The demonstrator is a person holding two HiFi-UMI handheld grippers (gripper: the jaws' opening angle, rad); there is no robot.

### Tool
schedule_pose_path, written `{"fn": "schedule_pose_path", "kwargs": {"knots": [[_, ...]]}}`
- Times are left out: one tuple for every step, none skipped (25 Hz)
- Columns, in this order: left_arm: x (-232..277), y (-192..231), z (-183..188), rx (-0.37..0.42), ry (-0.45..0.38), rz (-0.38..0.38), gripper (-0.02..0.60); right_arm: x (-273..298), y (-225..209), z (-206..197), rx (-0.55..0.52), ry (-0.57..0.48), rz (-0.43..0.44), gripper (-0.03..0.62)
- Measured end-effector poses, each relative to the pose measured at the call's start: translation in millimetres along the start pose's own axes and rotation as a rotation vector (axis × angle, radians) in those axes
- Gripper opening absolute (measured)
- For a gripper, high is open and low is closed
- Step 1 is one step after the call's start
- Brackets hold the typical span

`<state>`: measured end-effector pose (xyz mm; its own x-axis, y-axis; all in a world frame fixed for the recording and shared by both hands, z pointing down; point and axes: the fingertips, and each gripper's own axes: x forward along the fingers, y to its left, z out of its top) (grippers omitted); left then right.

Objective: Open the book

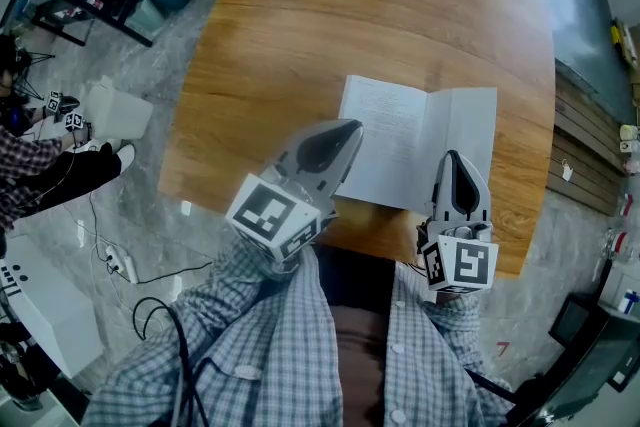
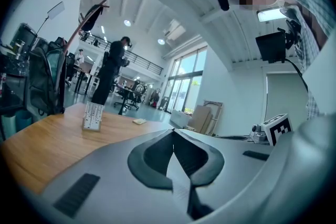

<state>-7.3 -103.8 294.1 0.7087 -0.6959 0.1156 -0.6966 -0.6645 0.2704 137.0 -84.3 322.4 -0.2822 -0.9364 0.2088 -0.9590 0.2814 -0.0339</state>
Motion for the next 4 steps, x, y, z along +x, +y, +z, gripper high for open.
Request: {"fn": "schedule_pose_path", "kwargs": {"knots": [[0.2,0.6,-0.6,-0.001,0.001,0.000,0.011,0.3,0.7,0.2,-0.001,0.000,0.002,0.018],[0.3,1.2,-1.5,-0.003,0.003,0.001,0.011,0.5,1.4,0.0,-0.003,0.001,0.004,0.018],[0.4,1.6,-2.6,-0.004,0.004,0.001,0.011,0.6,2.2,-0.4,-0.008,0.004,0.007,0.018],[0.4,2.1,-3.7,-0.005,0.006,0.001,0.011,0.6,3.2,-0.9,-0.012,0.007,0.009,0.018]]}}
